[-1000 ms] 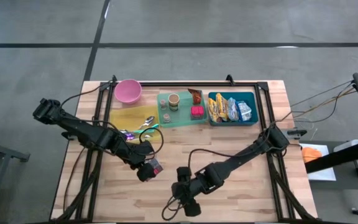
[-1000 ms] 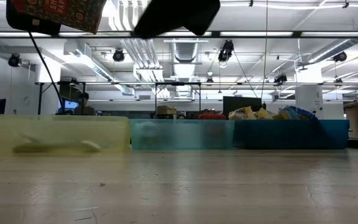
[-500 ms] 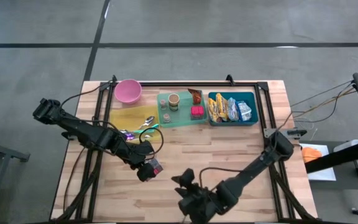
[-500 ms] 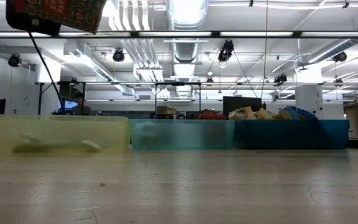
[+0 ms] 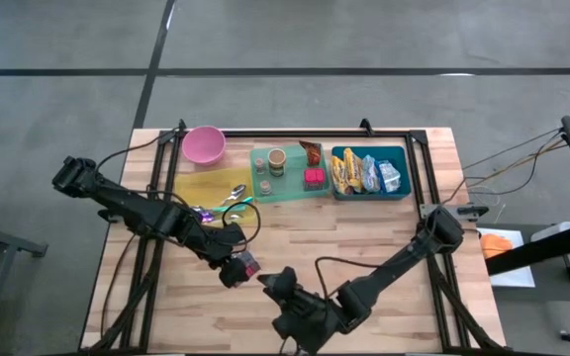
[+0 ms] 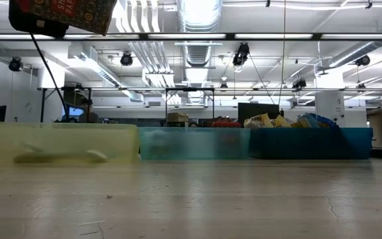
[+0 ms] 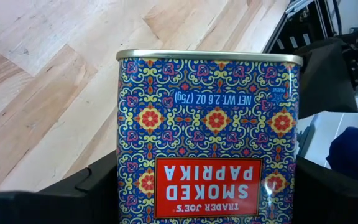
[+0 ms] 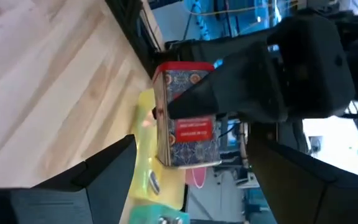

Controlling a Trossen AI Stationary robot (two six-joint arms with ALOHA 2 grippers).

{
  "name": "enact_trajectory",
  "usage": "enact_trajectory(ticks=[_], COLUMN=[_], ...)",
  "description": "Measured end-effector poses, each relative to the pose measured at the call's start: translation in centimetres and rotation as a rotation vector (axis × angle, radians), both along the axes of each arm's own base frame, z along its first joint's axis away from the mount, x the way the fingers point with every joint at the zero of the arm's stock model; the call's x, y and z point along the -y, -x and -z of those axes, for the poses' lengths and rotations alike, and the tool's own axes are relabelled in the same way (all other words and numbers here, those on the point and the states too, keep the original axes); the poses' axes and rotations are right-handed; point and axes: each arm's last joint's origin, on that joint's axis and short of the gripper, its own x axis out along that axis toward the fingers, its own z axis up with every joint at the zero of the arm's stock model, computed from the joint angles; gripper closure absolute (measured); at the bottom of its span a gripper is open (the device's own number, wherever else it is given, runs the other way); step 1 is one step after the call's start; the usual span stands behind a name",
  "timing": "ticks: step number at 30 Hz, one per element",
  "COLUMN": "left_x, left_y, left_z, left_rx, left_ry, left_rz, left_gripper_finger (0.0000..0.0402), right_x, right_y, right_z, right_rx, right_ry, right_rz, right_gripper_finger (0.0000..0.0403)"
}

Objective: Pick & Place Food Item
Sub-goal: Put the red seasoning can into the green bin

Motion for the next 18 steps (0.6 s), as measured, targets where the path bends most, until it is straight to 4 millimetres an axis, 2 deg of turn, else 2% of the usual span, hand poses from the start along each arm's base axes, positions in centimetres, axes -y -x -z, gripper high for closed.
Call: enact_trajectory(ticks=[4,18], left_x=[0.0,0.0], left_y=[0.0,0.0], left_z=[0.0,0.0], left_rx=[0.001,0.002], left_ry=[-0.002,-0.010], left_rz=[0.003,0.012], left_gripper_finger=[0.0089,0.0089], right_x=[1.0,3.9], right_y=[-0.9,-2.7], right_z=[0.2,0.2], right_rx=[-0.031,-0.040], right_ry=[-0.038,-0.065], right_rz=[-0.055,-0.036], right_gripper_finger=[0.0099,0.0099])
